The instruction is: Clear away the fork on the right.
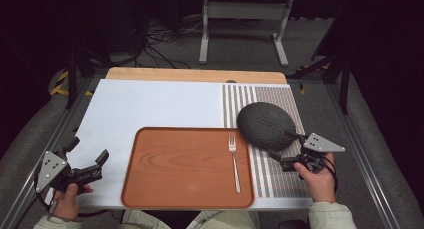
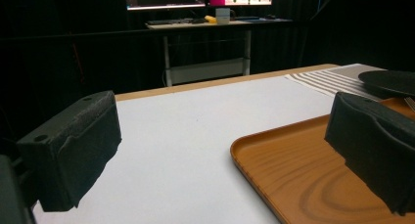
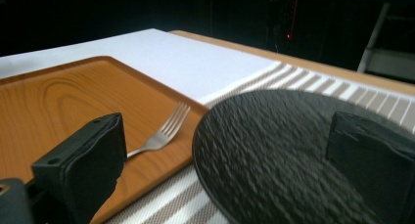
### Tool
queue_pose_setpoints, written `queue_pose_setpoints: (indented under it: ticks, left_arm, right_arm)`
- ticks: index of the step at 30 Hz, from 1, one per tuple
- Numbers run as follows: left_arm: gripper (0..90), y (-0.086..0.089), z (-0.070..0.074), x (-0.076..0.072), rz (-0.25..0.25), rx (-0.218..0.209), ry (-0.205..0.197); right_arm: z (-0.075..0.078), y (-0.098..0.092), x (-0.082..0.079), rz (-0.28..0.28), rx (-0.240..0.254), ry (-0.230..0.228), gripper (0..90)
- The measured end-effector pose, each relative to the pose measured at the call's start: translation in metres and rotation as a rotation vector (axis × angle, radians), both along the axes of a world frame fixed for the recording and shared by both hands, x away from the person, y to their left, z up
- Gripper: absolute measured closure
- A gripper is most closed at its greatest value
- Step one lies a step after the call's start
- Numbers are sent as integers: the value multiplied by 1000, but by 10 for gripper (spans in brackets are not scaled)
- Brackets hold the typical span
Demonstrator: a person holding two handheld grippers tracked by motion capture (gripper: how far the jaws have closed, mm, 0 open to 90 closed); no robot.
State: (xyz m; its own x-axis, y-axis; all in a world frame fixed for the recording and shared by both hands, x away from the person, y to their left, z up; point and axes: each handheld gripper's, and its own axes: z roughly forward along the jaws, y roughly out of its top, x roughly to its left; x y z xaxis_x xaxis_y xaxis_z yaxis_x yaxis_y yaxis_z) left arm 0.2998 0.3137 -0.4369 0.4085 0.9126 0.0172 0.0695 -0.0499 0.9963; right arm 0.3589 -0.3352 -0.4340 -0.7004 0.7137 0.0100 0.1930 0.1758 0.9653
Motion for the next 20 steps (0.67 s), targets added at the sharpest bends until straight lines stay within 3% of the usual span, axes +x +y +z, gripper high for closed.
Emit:
queue_pose_setpoints:
  ticks: [8, 20]
  left_arm:
    - [6, 1, 0, 1, 3, 0, 7]
    - [7, 2, -1, 1, 4, -13, 5]
  right_arm:
    - [-13, -8, -7, -26, -5, 72, 25]
    - [-13, -9, -8, -31, -6, 77, 26]
